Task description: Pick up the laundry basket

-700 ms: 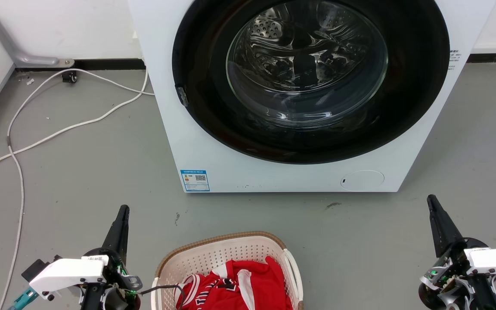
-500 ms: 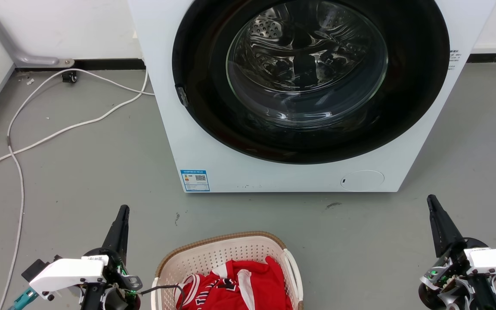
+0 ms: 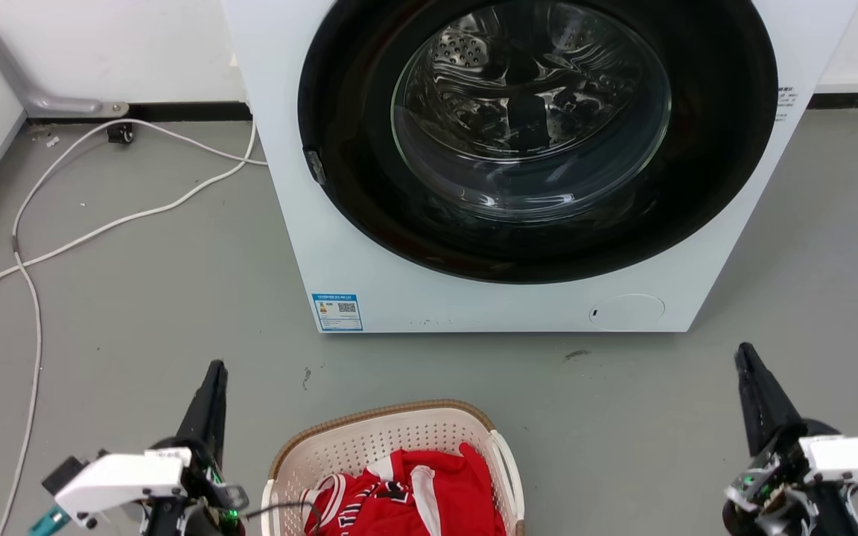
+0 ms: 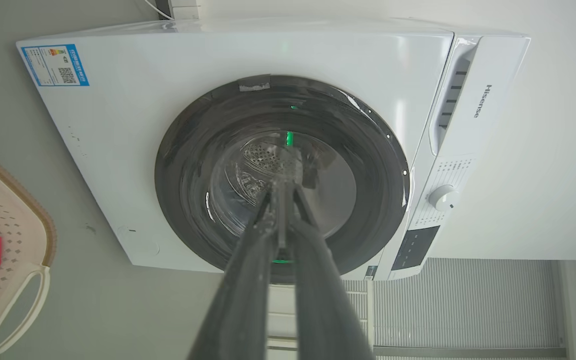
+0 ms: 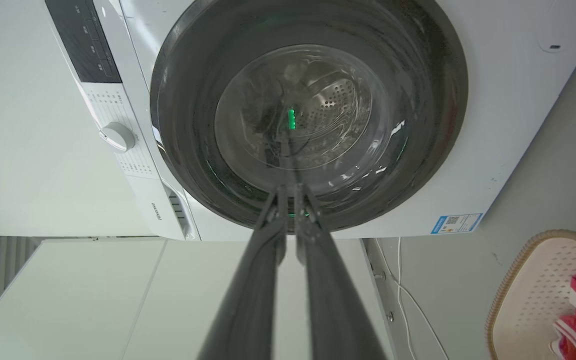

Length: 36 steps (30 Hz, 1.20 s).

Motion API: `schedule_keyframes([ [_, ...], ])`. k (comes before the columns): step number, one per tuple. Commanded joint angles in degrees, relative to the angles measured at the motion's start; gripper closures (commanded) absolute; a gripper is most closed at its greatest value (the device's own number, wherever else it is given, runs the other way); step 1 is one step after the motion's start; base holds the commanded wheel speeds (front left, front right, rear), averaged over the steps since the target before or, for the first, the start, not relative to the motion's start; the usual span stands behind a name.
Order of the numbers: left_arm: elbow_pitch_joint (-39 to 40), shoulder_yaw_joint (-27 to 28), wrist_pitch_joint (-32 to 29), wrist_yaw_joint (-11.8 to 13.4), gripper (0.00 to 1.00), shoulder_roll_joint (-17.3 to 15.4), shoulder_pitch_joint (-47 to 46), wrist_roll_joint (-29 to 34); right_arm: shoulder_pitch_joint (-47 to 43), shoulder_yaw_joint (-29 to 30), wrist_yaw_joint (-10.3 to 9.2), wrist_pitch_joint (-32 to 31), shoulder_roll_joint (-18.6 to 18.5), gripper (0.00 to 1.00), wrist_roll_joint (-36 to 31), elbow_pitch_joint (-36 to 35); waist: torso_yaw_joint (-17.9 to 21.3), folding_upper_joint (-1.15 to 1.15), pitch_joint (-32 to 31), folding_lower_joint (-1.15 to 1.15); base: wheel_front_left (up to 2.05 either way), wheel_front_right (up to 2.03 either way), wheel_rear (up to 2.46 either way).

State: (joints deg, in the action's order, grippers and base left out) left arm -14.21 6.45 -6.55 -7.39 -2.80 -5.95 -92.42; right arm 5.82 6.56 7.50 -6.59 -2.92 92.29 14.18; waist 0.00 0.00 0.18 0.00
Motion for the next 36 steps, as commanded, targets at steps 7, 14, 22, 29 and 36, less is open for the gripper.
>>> schedule_keyframes([
  [7,0.2,-0.4,1.6,0.0,0.0,0.1,1.1,1.0,-0.9,-0.1,-0.01,1.6,0.1,0.0,-1.3,0.7,0.0,0.0,0.1,0.0,0.0,0.0,0.0],
  [14,1.4,0.6,3.6,0.1,0.0,0.1,0.9,8.5,-0.7,0.3,-0.01,3.6,0.1,0.0,-10.4,-1.3,-0.1,0.0,0.2,0.0,0.0,0.0,0.0],
  [22,4.0,0.6,5.4,1.2,0.0,0.1,1.1,17.0,-1.1,-0.3,-0.01,5.4,0.1,0.0,-20.3,-3.9,-0.1,0.0,0.4,0.0,0.0,0.0,0.0],
  [29,6.1,-0.8,7.1,3.0,0.0,0.0,1.9,26.2,-1.8,-2.0,-0.01,7.1,0.0,0.0,-31.7,-6.0,-0.1,0.0,0.4,0.0,0.0,0.0,0.0],
  [36,7.2,-2.2,8.9,4.7,0.0,0.0,2.7,35.0,-2.6,-3.3,-0.01,8.9,0.0,0.0,-42.2,-7.3,-0.1,0.0,0.3,0.0,0.0,0.0,0.0],
])
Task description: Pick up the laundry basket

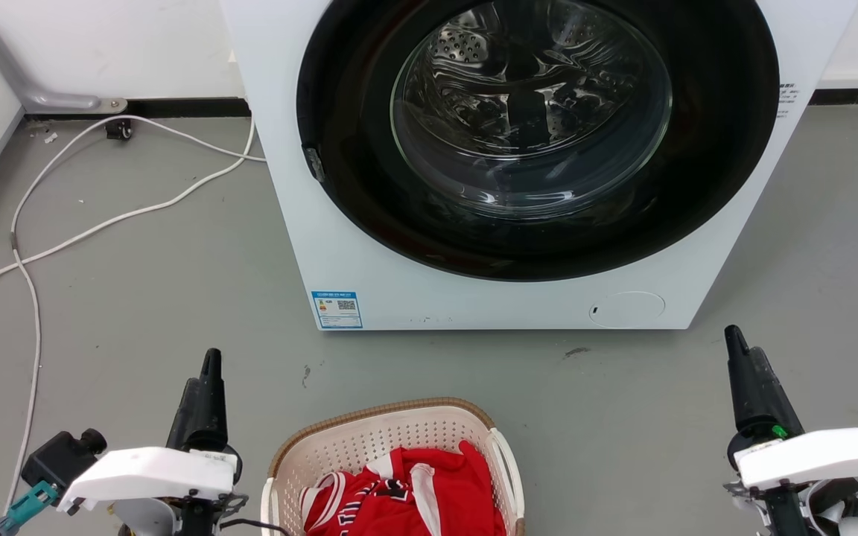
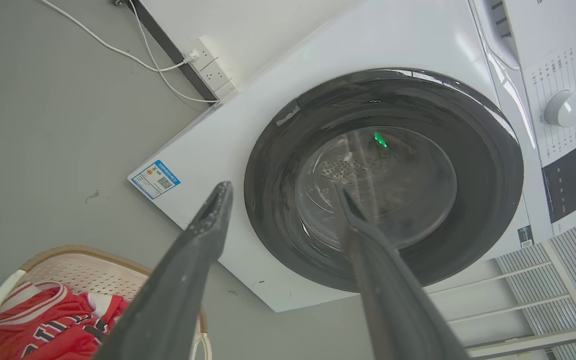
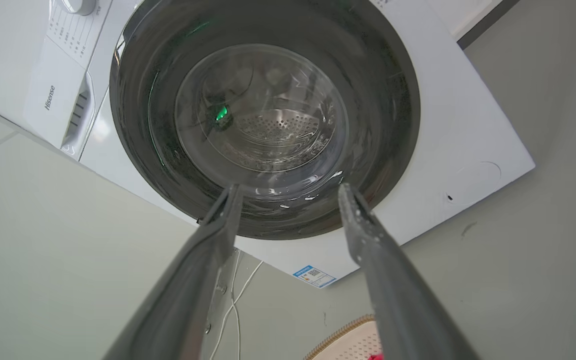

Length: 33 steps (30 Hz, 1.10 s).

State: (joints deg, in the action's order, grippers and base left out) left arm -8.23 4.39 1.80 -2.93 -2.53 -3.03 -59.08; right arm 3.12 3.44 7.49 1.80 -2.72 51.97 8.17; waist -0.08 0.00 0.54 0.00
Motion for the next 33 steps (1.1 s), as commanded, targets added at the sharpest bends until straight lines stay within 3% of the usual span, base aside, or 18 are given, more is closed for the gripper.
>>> schedule_keyframes([
  [1,1.3,-0.2,0.7,0.4,0.0,-0.3,-0.2,2.6,0.0,-0.3,0.0,0.7,-0.2,0.0,-2.9,-1.4,0.0,0.0,0.0,0.0,0.0,0.0,0.0],
  [13,3.0,-1.4,3.1,2.1,0.0,-0.3,0.5,13.2,-0.4,-1.3,0.0,3.1,-0.2,0.0,-14.7,-2.7,-0.1,0.0,0.0,0.0,0.0,0.0,0.0],
  [33,6.0,-1.6,6.8,0.6,0.0,-0.4,2.1,28.0,-1.8,-2.1,0.0,6.8,-0.2,0.0,-30.8,-5.4,-0.2,0.0,0.2,0.0,0.0,0.0,0.0],
])
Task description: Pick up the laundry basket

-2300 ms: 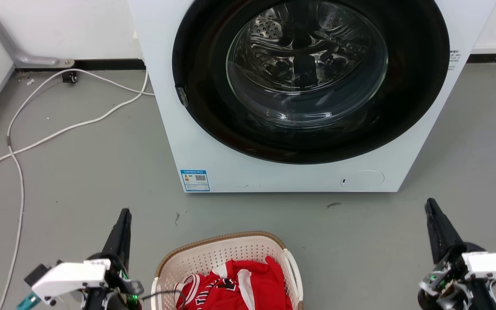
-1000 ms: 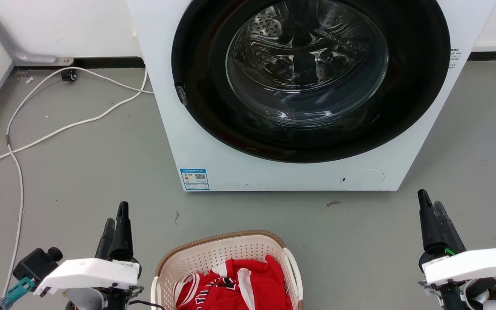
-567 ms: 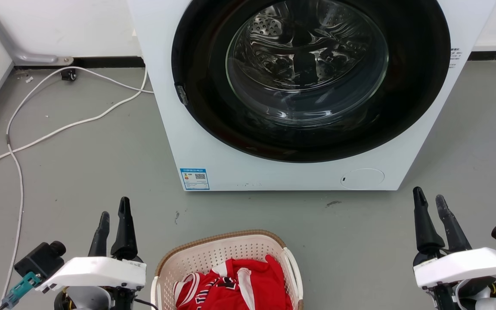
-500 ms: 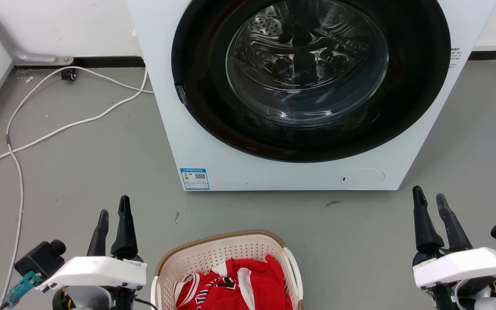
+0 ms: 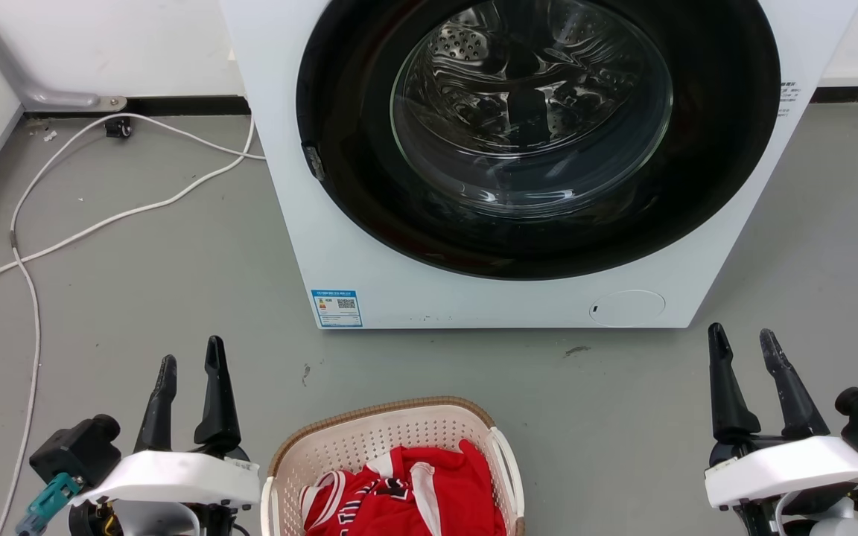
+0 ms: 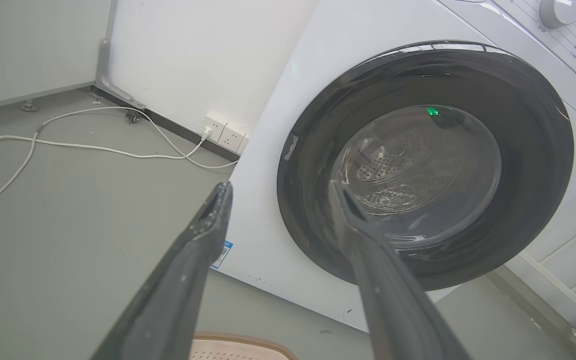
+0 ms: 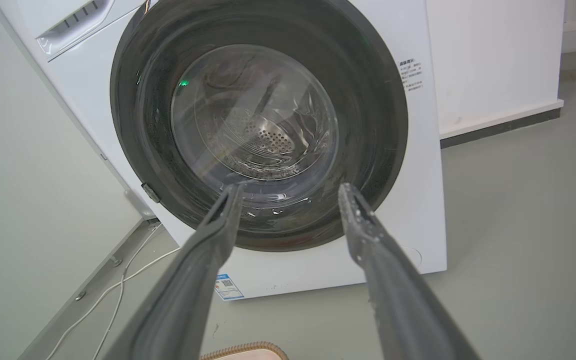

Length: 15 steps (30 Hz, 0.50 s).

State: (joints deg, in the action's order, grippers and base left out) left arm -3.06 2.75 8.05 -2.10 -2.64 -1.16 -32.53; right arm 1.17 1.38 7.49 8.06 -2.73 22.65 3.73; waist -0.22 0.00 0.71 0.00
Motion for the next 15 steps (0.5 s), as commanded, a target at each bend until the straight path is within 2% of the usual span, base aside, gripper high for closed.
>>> schedule_keyframes([
  [1,0.9,0.0,0.7,-0.2,0.0,-0.2,0.2,2.1,0.1,0.0,0.0,0.7,-0.2,0.0,-2.2,-1.0,0.0,0.0,0.0,0.0,0.0,0.0,0.0],
  [15,1.2,-0.2,2.7,0.7,0.0,-0.3,1.1,10.8,-0.9,-0.1,0.0,2.7,-0.2,0.0,-10.5,-1.5,-0.1,0.0,0.0,0.0,0.0,0.0,0.0],
])
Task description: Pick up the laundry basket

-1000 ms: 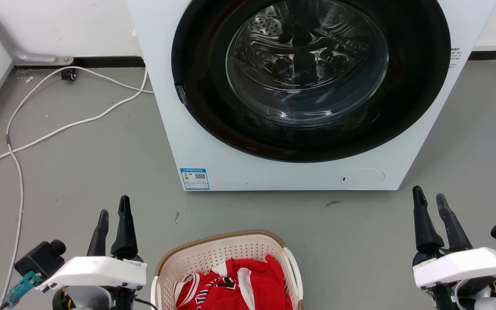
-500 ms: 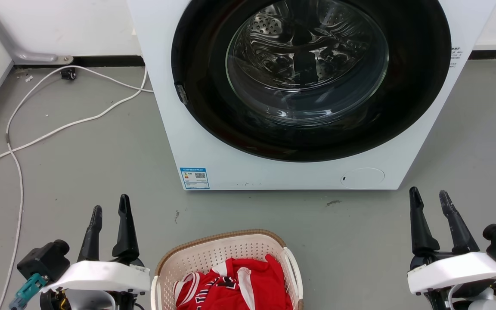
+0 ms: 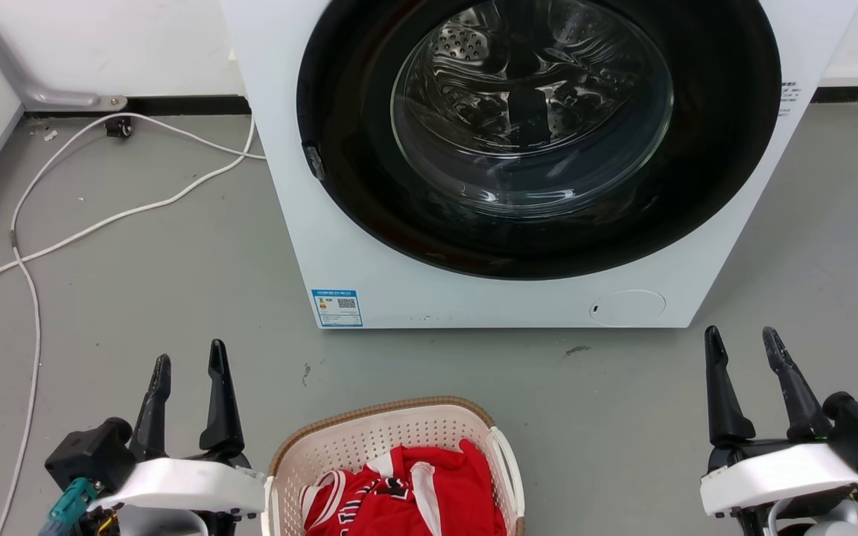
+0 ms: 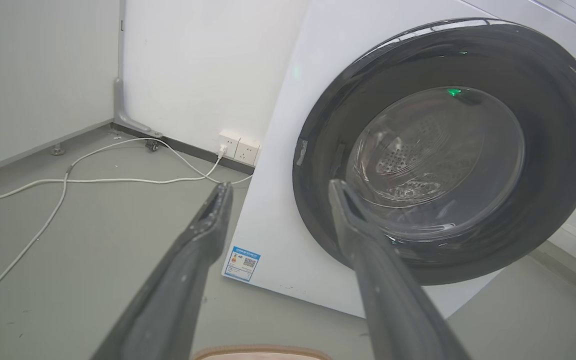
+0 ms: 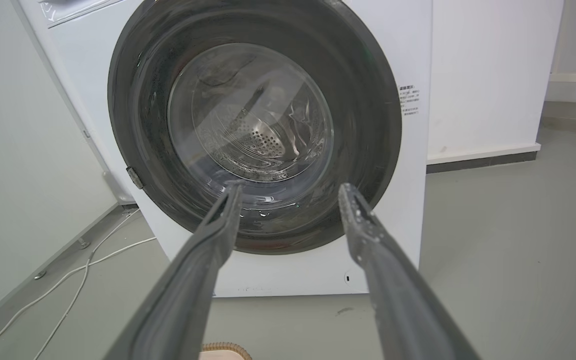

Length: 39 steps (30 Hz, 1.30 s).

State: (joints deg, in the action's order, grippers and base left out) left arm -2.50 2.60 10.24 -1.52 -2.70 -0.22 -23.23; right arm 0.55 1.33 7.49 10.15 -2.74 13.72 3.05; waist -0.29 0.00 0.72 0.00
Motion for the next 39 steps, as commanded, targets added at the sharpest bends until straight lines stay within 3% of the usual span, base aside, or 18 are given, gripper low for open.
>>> schedule_keyframes([
  [1,0.7,-0.1,0.6,0.1,0.0,-0.2,0.3,2.0,-0.3,-0.1,0.0,0.7,-0.2,0.0,-2.1,-0.9,0.0,0.0,0.0,0.0,0.0,0.0,0.0],
  [39,0.3,-1.0,4.9,1.6,0.0,-0.3,2.5,19.5,-2.0,-0.2,-0.01,5.0,-0.2,0.0,-16.3,-1.7,0.3,0.0,-0.4,0.0,0.0,0.0,0.0],
])
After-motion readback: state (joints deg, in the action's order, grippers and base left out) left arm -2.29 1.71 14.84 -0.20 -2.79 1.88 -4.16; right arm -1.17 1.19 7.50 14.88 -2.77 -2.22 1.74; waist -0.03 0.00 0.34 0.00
